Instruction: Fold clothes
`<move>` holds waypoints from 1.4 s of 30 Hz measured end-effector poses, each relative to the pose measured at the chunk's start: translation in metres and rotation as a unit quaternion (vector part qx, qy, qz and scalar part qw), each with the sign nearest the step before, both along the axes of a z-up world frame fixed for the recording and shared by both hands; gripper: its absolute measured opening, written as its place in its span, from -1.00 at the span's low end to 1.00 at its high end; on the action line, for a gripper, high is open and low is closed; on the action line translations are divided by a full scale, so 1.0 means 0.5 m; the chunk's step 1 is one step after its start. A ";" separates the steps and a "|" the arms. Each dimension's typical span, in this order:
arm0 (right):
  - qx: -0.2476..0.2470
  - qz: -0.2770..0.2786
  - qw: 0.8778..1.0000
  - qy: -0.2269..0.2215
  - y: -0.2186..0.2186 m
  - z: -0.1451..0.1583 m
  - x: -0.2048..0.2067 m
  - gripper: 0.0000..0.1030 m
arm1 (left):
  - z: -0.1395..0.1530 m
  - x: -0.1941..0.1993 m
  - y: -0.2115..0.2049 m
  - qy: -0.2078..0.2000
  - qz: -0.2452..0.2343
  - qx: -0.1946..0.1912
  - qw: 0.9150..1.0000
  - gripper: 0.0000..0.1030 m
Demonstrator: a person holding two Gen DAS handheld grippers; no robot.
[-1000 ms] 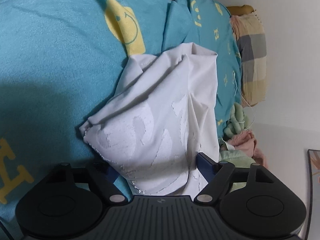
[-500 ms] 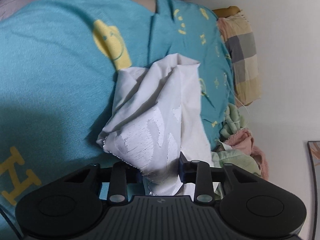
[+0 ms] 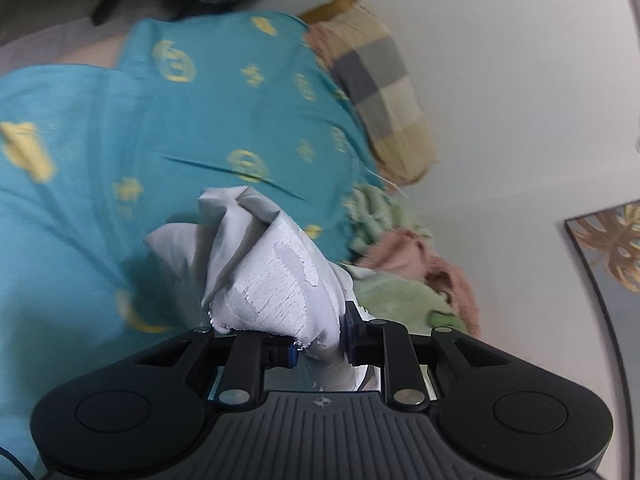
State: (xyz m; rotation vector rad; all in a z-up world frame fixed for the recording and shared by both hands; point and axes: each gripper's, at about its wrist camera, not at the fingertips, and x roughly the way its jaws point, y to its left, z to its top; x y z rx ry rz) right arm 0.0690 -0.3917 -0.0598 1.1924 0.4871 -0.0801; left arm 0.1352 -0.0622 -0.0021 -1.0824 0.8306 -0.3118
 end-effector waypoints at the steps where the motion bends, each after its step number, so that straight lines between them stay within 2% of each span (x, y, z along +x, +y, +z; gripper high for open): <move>1: -0.011 -0.007 1.000 -0.008 -0.034 0.029 0.008 -0.54 | 0.021 0.027 -0.044 -0.009 -0.009 -0.007 1.000 -0.57; 5: -0.058 -0.039 0.997 -0.040 -0.173 0.145 0.036 -0.54 | 0.115 0.126 -0.238 -0.049 -0.060 -0.027 0.997 -0.57; 9: -0.110 -0.086 0.988 -0.071 -0.303 0.245 0.022 -0.54 | 0.188 0.203 -0.425 -0.077 -0.124 -0.065 0.987 -0.57; 11: -0.137 -0.109 0.981 -0.086 -0.365 0.293 0.010 -0.54 | 0.208 0.227 -0.507 -0.091 -0.155 -0.078 0.981 -0.57; 13: -0.151 -0.132 0.976 -0.090 -0.415 0.315 -0.013 -0.53 | 0.209 0.233 -0.575 -0.104 -0.187 -0.082 0.973 -0.56; 15: -0.173 -0.151 0.969 -0.086 -0.446 0.315 -0.041 -0.53 | 0.186 0.228 -0.624 -0.120 -0.219 -0.078 0.965 -0.55; 18: -0.209 -0.160 0.963 -0.059 -0.470 0.281 -0.084 -0.53 | 0.112 0.181 -0.649 -0.122 -0.259 -0.053 0.957 -0.55; 20: -0.227 -0.149 0.962 -0.020 -0.471 0.238 -0.114 -0.53 | 0.056 0.149 -0.656 -0.108 -0.287 -0.027 0.952 -0.55; 23: -0.221 -0.129 0.966 0.032 -0.471 0.167 -0.161 -0.53 | -0.016 0.088 -0.648 -0.094 -0.319 0.022 0.943 -0.54; 27: -0.207 -0.120 0.969 0.064 -0.448 0.092 -0.193 -0.54 | -0.070 0.026 -0.630 -0.086 -0.331 0.073 0.937 -0.46; 29: -0.210 -0.123 0.968 0.061 -0.436 0.079 -0.202 -0.54 | -0.066 0.015 -0.625 -0.093 -0.325 0.091 0.937 -0.36; 30: -0.209 -0.123 0.968 0.062 -0.435 0.080 -0.203 -0.54 | -0.061 0.008 -0.623 -0.096 -0.321 0.102 0.937 -0.23; 32: -0.200 -0.121 0.970 0.068 -0.435 0.084 -0.204 -0.49 | -0.047 0.017 -0.621 -0.095 -0.315 0.137 0.934 0.06; 34: -0.189 -0.112 0.972 0.079 -0.435 0.096 -0.209 -0.42 | -0.008 0.015 -0.604 -0.103 -0.311 0.196 0.924 0.45; 36: -0.202 -0.102 0.970 0.085 -0.425 0.121 -0.224 -0.09 | 0.041 -0.009 -0.586 -0.135 -0.295 0.249 0.913 0.66; 37: -0.216 -0.098 0.968 0.083 -0.416 0.138 -0.236 0.22 | 0.063 -0.022 -0.575 -0.154 -0.284 0.266 0.908 0.77; 38: -0.229 -0.097 0.966 0.078 -0.407 0.154 -0.249 0.44 | 0.090 -0.035 -0.561 -0.166 -0.280 0.274 0.905 0.83; 39: -0.241 -0.095 0.963 0.073 -0.397 0.171 -0.262 0.49 | 0.117 -0.048 -0.547 -0.177 -0.278 0.280 0.902 0.93; 40: -0.258 -0.092 0.959 0.070 -0.386 0.191 -0.272 0.60 | 0.144 -0.061 -0.534 -0.188 -0.275 0.286 0.898 0.94; 42: -0.302 -0.090 0.948 0.056 -0.358 0.234 -0.293 0.64 | 0.205 -0.099 -0.506 -0.215 -0.262 0.300 0.891 0.98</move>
